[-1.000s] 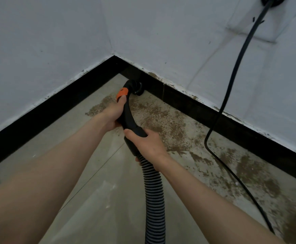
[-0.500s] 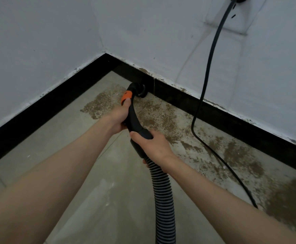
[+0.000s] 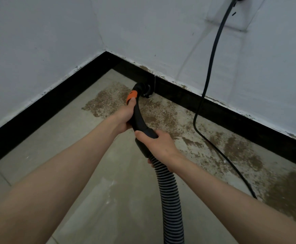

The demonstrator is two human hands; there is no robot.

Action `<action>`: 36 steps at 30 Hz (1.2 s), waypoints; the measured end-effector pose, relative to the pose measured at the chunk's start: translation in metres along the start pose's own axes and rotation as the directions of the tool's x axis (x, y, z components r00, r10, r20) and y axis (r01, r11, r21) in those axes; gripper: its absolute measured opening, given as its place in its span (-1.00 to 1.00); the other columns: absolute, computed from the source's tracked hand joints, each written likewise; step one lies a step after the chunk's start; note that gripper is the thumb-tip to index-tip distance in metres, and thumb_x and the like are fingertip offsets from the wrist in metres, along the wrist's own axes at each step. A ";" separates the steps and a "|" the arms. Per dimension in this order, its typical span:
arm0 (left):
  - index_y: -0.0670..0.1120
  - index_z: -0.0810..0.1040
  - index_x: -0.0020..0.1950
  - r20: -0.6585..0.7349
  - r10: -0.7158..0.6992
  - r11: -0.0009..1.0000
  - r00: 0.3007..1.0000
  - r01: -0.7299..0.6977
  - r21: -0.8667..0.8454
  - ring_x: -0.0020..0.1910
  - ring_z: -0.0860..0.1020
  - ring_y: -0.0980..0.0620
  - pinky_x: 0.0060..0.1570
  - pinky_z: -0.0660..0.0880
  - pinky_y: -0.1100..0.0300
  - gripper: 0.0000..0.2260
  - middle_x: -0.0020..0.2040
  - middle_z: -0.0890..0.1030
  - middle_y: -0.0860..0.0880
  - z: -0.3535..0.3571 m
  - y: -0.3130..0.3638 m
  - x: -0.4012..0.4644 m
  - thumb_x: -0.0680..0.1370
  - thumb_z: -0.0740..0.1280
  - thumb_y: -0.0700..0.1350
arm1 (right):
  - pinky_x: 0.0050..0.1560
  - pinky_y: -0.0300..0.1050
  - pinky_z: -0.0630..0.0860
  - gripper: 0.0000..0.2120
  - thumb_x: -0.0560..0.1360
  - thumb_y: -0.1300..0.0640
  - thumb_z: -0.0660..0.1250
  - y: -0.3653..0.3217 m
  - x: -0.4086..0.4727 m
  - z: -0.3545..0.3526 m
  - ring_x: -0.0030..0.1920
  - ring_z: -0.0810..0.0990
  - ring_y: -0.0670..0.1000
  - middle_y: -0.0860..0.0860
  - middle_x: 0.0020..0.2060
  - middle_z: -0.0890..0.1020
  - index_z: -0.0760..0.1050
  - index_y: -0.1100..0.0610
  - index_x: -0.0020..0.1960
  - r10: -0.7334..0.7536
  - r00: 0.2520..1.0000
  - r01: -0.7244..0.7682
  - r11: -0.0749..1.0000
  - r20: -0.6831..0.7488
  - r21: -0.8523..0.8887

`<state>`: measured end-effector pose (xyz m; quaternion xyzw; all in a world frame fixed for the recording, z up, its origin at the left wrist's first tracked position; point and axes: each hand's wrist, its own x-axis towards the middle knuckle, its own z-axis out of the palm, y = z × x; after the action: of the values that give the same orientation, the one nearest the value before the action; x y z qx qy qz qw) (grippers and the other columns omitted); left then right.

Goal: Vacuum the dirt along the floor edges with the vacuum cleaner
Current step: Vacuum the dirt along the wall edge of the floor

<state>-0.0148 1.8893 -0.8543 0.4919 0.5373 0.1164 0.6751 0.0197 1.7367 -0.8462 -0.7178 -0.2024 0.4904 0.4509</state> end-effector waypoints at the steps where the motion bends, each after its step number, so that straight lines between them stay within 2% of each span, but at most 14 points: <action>1: -0.24 0.44 0.19 -0.001 0.003 1.000 1.000 -0.003 0.011 -0.29 0.46 -0.01 -0.27 0.48 0.15 -0.57 -0.22 0.47 -0.08 -0.003 0.001 0.002 0.63 0.14 0.13 | -0.54 -0.24 0.46 -0.69 0.44 -0.17 0.42 0.000 0.001 0.004 -0.58 0.53 -0.07 0.04 -0.32 0.58 0.49 0.06 -0.10 -0.003 1.000 0.003 1.000 0.001 0.007; 3: -0.24 0.45 0.15 -0.019 0.012 1.000 1.000 -0.011 0.027 -0.29 0.47 -0.01 -0.27 0.48 0.15 -0.56 -0.20 0.48 -0.10 -0.009 0.002 0.006 0.62 0.14 0.14 | -0.54 -0.24 0.46 -0.70 0.45 -0.16 0.41 -0.001 0.006 0.011 -0.58 0.53 -0.07 0.04 -0.33 0.58 0.49 0.06 -0.11 -0.014 1.000 0.014 1.000 -0.007 0.012; 6: -0.27 0.42 0.29 -0.058 0.039 0.999 0.998 -0.037 0.026 -0.27 0.49 -0.01 -0.28 0.48 0.15 -0.49 -0.19 0.49 -0.08 -0.018 0.006 0.016 0.61 0.16 0.15 | -0.52 -0.22 0.49 -0.73 0.44 -0.18 0.41 -0.003 0.017 0.020 -0.56 0.55 -0.07 0.03 -0.31 0.60 0.48 0.00 -0.14 -0.031 0.999 0.031 0.999 -0.027 0.007; 8: -0.25 0.42 0.30 -0.107 0.063 0.998 0.992 -0.060 0.030 -0.24 0.51 -0.02 -0.32 0.47 0.17 -0.49 -0.17 0.51 -0.08 -0.026 0.011 0.024 0.60 0.18 0.16 | -0.50 -0.21 0.51 -0.75 0.44 -0.18 0.41 -0.007 0.026 0.027 -0.55 0.56 -0.06 0.02 -0.31 0.60 0.48 -0.02 -0.15 -0.049 0.998 0.049 0.999 -0.029 0.006; 13: -0.23 0.43 0.27 -0.229 0.129 0.992 0.965 -0.127 0.025 -0.24 0.53 0.01 -0.40 0.44 0.20 -0.52 -0.14 0.53 -0.06 -0.058 0.024 0.043 0.59 0.21 0.15 | -0.53 -0.25 0.47 -0.75 0.45 -0.18 0.41 -0.026 0.048 0.045 -0.55 0.55 -0.08 0.02 -0.28 0.61 0.48 -0.03 -0.11 -0.095 0.994 0.095 0.995 0.050 0.008; 15: -0.23 0.45 0.21 -0.291 0.136 0.990 0.947 -0.141 0.004 -0.27 0.53 0.03 -0.43 0.42 0.22 -0.56 -0.17 0.52 -0.05 -0.073 0.026 0.050 0.59 0.21 0.14 | -0.53 -0.25 0.46 -0.74 0.45 -0.18 0.42 -0.032 0.056 0.057 -0.55 0.55 -0.08 0.02 -0.30 0.60 0.48 -0.01 -0.11 -0.096 0.992 0.095 0.995 0.082 0.014; 19: -0.15 0.45 -0.12 -0.364 0.143 0.987 0.920 -0.162 -0.023 -0.30 0.53 0.04 -0.34 0.46 0.21 -0.66 -0.20 0.53 -0.05 -0.101 0.027 0.061 0.58 0.24 0.13 | -0.52 -0.24 0.46 -0.73 0.44 -0.18 0.43 -0.040 0.072 0.085 -0.55 0.54 -0.08 0.00 -0.32 0.60 0.50 0.00 -0.13 -0.096 0.989 0.095 0.995 0.110 0.018; 24: -0.17 0.44 -0.10 -0.368 0.119 0.983 0.922 -0.161 -0.086 -0.23 0.53 0.05 -0.33 0.46 0.23 -0.66 -0.18 0.53 -0.04 -0.116 0.027 0.066 0.60 0.23 0.12 | -0.55 -0.27 0.43 -0.73 0.44 -0.18 0.43 -0.046 0.084 0.100 -0.58 0.53 -0.08 -0.01 -0.35 0.58 0.49 0.00 -0.17 -0.085 0.987 0.084 0.996 0.135 0.013; 29: -0.19 0.41 0.03 -0.342 0.128 0.986 0.931 -0.157 -0.058 -0.23 0.52 0.04 -0.33 0.46 0.23 -0.66 -0.17 0.52 -0.05 -0.117 0.026 0.068 0.61 0.20 0.11 | -0.55 -0.27 0.44 -0.73 0.43 -0.19 0.43 -0.045 0.083 0.101 -0.58 0.53 -0.10 -0.03 -0.37 0.59 0.50 0.00 -0.17 -0.084 0.989 0.085 0.996 0.122 -0.004; 36: -0.16 0.41 0.07 -0.308 0.096 0.991 0.947 -0.119 -0.056 -0.22 0.53 0.03 -0.32 0.46 0.21 -0.67 -0.15 0.53 -0.05 -0.108 0.026 0.067 0.60 0.21 0.12 | -0.50 -0.23 0.48 -0.71 0.42 -0.20 0.42 -0.043 0.075 0.095 -0.53 0.56 -0.07 -0.01 -0.30 0.60 0.51 0.00 -0.10 -0.066 0.992 0.066 0.998 0.105 0.002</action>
<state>-0.0696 2.0065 -0.8681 0.4715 0.6026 0.2471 0.5945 -0.0249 1.8561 -0.8592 -0.6843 -0.2497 0.5121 0.4551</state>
